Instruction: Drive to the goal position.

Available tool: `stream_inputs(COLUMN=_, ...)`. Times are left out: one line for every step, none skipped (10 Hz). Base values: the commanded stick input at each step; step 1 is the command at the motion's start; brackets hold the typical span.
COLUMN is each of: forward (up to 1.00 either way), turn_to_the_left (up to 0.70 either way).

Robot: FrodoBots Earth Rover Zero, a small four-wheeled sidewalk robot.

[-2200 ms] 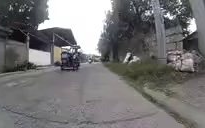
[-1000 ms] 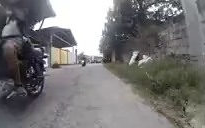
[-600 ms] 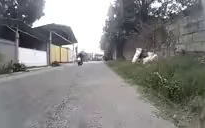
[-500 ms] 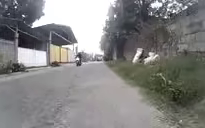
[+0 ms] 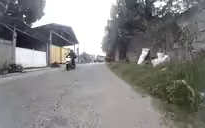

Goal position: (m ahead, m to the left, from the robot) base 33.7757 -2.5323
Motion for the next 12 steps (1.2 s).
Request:
stream_inputs(forward=1.0, turn_to_the_left=0.05)
stream_inputs(forward=1.0, turn_to_the_left=0.05)
stream_inputs(forward=1.0, turn_to_the_left=0.05)
stream_inputs(forward=1.0, turn_to_the_left=0.05)
stream_inputs(forward=1.0, turn_to_the_left=0.05)
stream_inputs(forward=1.0, turn_to_the_left=0.05)
stream_inputs(forward=1.0, turn_to_the_left=0.05)
stream_inputs(forward=1.0, turn_to_the_left=0.05)
stream_inputs(forward=1.0, turn_to_the_left=0.05)
stream_inputs(forward=1.0, turn_to_the_left=0.05)
stream_inputs(forward=1.0, turn_to_the_left=-0.07)
stream_inputs(forward=1.0, turn_to_the_left=-0.35)
